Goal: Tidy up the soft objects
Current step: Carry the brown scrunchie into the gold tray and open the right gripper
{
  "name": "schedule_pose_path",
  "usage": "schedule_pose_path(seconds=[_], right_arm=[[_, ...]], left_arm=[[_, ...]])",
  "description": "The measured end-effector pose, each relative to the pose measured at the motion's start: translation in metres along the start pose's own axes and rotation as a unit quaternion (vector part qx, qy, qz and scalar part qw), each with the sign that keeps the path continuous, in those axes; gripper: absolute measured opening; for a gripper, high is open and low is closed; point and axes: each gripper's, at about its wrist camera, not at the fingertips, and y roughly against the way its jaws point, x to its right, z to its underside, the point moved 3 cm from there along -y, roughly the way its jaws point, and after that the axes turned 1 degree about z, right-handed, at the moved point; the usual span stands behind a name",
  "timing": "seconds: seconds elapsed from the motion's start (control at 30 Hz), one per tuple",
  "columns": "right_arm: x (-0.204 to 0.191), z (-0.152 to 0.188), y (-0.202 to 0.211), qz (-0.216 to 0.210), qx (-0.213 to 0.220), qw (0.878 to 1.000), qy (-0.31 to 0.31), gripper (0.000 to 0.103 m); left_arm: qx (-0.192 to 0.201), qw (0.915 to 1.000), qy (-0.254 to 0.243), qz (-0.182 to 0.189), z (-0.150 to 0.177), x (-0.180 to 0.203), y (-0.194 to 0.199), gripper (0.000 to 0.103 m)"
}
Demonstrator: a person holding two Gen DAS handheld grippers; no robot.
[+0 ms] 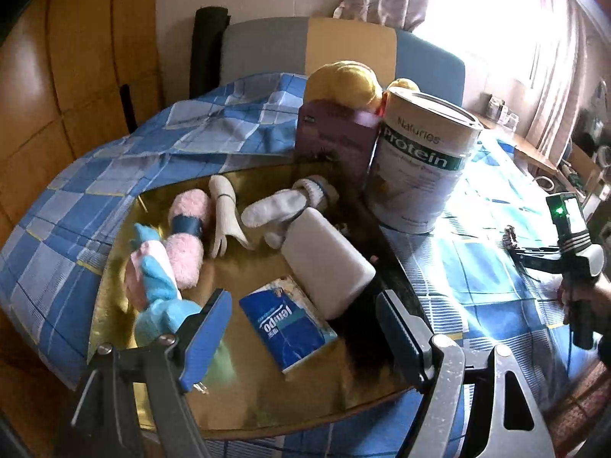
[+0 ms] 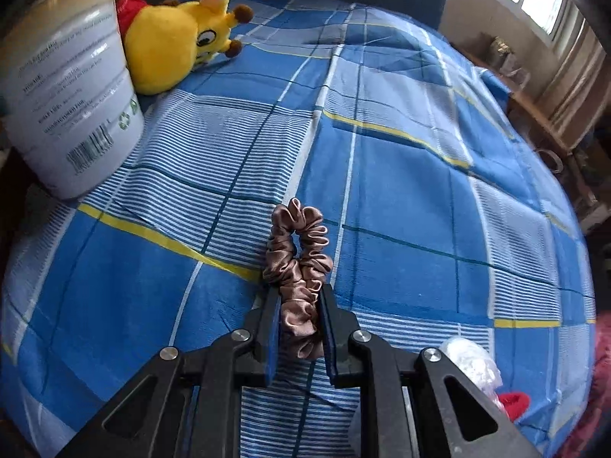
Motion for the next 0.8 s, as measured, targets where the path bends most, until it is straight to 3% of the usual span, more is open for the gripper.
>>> schedule_pose_path(seconds=[0.2, 0.3, 0.57, 0.8], right_arm=[[-0.015, 0.001, 0.003, 0.066, 0.000, 0.998, -0.006, 0.016], [-0.015, 0.002, 0.005, 0.074, 0.002, 0.997, -0.022, 0.015], [-0.012, 0.008, 0.008, 0.049, 0.010, 0.997, -0.067, 0.013], [-0.039, 0.015, 0.036, -0.031, 0.035, 0.995, -0.084, 0.013]], left_arm=[[0.002, 1.0000, 0.008, 0.002, 0.003, -0.004, 0.002, 0.079], [0.008, 0.9999, 0.007, 0.002, 0.002, -0.005, 0.006, 0.079], [0.009, 0.9999, 0.012, 0.001, 0.005, -0.009, 0.009, 0.079], [0.012, 0.9998, 0.016, 0.002, 0.008, -0.015, 0.012, 0.079]])
